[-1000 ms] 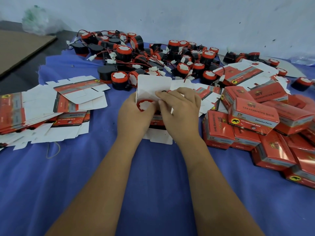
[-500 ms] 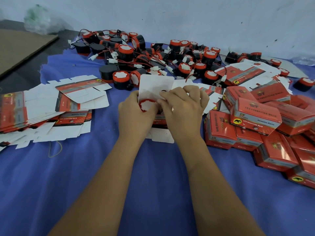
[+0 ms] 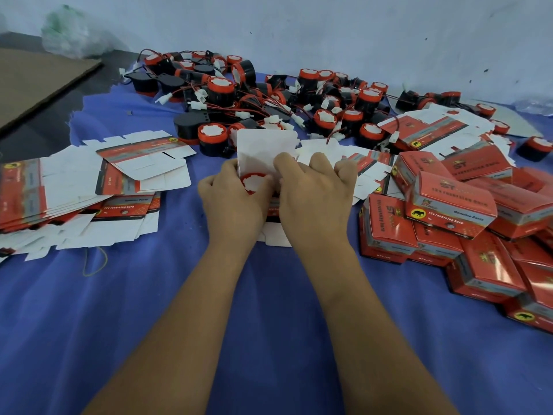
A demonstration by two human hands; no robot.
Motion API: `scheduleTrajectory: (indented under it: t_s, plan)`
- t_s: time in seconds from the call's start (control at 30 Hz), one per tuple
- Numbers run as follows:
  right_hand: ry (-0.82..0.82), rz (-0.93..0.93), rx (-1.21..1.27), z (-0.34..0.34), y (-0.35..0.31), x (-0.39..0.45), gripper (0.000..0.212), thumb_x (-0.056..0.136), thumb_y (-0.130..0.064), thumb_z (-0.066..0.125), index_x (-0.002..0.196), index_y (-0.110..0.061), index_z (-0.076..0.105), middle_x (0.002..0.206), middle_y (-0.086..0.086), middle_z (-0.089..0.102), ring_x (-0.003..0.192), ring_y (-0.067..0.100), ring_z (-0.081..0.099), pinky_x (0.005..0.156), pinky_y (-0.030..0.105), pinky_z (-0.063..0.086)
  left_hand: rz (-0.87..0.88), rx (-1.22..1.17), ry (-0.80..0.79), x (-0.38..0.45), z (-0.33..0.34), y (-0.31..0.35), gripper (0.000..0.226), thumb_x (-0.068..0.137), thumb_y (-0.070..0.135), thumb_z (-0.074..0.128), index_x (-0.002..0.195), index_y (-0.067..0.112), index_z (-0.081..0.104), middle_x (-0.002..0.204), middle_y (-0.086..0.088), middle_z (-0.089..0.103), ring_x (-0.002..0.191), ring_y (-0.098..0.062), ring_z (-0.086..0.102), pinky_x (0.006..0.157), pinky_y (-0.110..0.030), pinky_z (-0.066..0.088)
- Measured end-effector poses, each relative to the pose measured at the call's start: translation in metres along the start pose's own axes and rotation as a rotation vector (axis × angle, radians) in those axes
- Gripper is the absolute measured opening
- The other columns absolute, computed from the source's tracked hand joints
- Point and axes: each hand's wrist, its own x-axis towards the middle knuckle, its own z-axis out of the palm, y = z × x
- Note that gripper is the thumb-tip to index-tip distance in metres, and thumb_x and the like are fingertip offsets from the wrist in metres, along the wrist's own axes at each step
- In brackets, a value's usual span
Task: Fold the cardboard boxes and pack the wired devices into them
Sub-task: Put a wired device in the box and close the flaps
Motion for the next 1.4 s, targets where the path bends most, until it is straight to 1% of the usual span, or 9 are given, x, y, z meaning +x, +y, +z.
scheduleTrajectory:
  t_s: [0.1, 0.27, 0.37, 0.53, 0.7, 0.8, 1.07, 1.3, 1.4]
  plan:
    - [-0.017, 0.004, 0.051, 0.001, -0.004, -0.001, 0.030, 0.055, 0.008, 0.071, 0.067, -0.016, 0.058, 0.046, -0.004, 0.049, 0.054, 0.024, 0.047, 0.070, 0.035, 0.021, -0.003, -0.020, 0.000, 0.000, 0.001, 0.000, 0.041, 0.084, 0.042, 0.065, 0.115, 0.018, 0.058, 0.088, 0.023, 0.033, 0.118, -0.025, 0.043, 0.073, -0.024, 0.039]
    - [-0.074, -0.026, 0.227, 0.005, 0.006, 0.000, 0.028, 0.066, 0.008, 0.067, 0.069, -0.019, 0.059, 0.053, -0.007, 0.053, 0.054, 0.021, 0.048, 0.072, 0.035, 0.022, -0.136, -0.176, -0.033, 0.002, -0.004, 0.010, 0.055, 0.068, 0.067, 0.051, 0.093, 0.019, 0.059, 0.094, 0.001, 0.059, 0.113, -0.033, 0.056, 0.088, -0.053, 0.052]
    - [-0.119, -0.038, 0.353, 0.007, 0.013, 0.001, 0.021, 0.072, 0.006, 0.063, 0.068, -0.015, 0.060, 0.056, -0.010, 0.043, 0.057, 0.020, 0.045, 0.071, 0.036, 0.030, -0.147, -0.182, -0.059, 0.004, -0.004, 0.012, 0.071, 0.061, 0.079, 0.051, 0.107, 0.026, 0.062, 0.112, -0.004, 0.063, 0.112, -0.025, 0.059, 0.093, -0.046, 0.053]
    - [-0.208, 0.004, 0.506, 0.009, 0.018, 0.000, 0.017, 0.070, 0.002, 0.061, 0.072, -0.015, 0.060, 0.059, -0.007, 0.051, 0.062, 0.015, 0.042, 0.069, 0.035, 0.032, -0.127, -0.138, -0.088, 0.006, -0.005, 0.012, 0.056, 0.066, 0.059, 0.060, 0.112, 0.028, 0.062, 0.109, 0.003, 0.067, 0.105, -0.021, 0.062, 0.091, -0.046, 0.053]
    - [-0.105, 0.234, 0.741, 0.013, 0.015, -0.005, 0.018, 0.076, 0.000, 0.062, 0.081, -0.017, 0.057, 0.080, -0.008, 0.054, 0.063, 0.004, 0.044, 0.058, 0.018, 0.038, -0.105, -0.131, -0.093, 0.003, -0.005, 0.014, 0.069, 0.058, 0.072, 0.059, 0.109, 0.025, 0.062, 0.107, 0.004, 0.068, 0.107, -0.023, 0.062, 0.093, -0.048, 0.052]
    - [-0.054, 0.353, 0.762, 0.017, 0.017, -0.006, 0.024, 0.080, 0.000, 0.063, 0.098, -0.016, 0.061, 0.098, -0.008, 0.054, 0.071, 0.000, 0.048, 0.062, 0.009, 0.038, -0.063, -0.106, -0.078, 0.001, -0.004, 0.015, 0.063, 0.064, 0.067, 0.062, 0.106, 0.021, 0.062, 0.102, 0.003, 0.069, 0.103, -0.023, 0.063, 0.089, -0.048, 0.052]
    - [-0.216, 0.528, 0.768, 0.016, 0.021, 0.000, 0.025, 0.086, -0.010, 0.060, 0.109, -0.016, 0.067, 0.096, -0.003, 0.064, 0.082, 0.012, 0.057, 0.079, 0.032, 0.052, 0.023, -0.060, -0.096, -0.002, -0.003, 0.018, 0.065, 0.069, 0.064, 0.064, 0.117, 0.021, 0.058, 0.109, 0.003, 0.067, 0.109, -0.023, 0.060, 0.093, -0.049, 0.050]
    - [-0.287, 0.521, 0.854, 0.015, 0.025, 0.003, 0.037, 0.086, -0.002, 0.052, 0.118, -0.013, 0.068, 0.075, -0.016, 0.049, 0.072, 0.003, 0.048, 0.073, 0.020, 0.041, 0.027, -0.086, -0.108, -0.004, -0.004, 0.019, 0.061, 0.073, 0.061, 0.067, 0.120, 0.025, 0.054, 0.111, 0.008, 0.065, 0.109, -0.021, 0.060, 0.095, -0.049, 0.049]
    - [-0.351, 0.546, 0.980, 0.013, 0.023, 0.000, 0.042, 0.085, 0.000, 0.049, 0.112, -0.025, 0.067, 0.069, -0.020, 0.052, 0.067, -0.006, 0.049, 0.064, 0.007, 0.038, 0.028, -0.048, -0.119, -0.003, -0.004, 0.018, 0.057, 0.074, 0.052, 0.072, 0.120, 0.025, 0.054, 0.112, 0.008, 0.065, 0.110, -0.021, 0.059, 0.097, -0.049, 0.047]
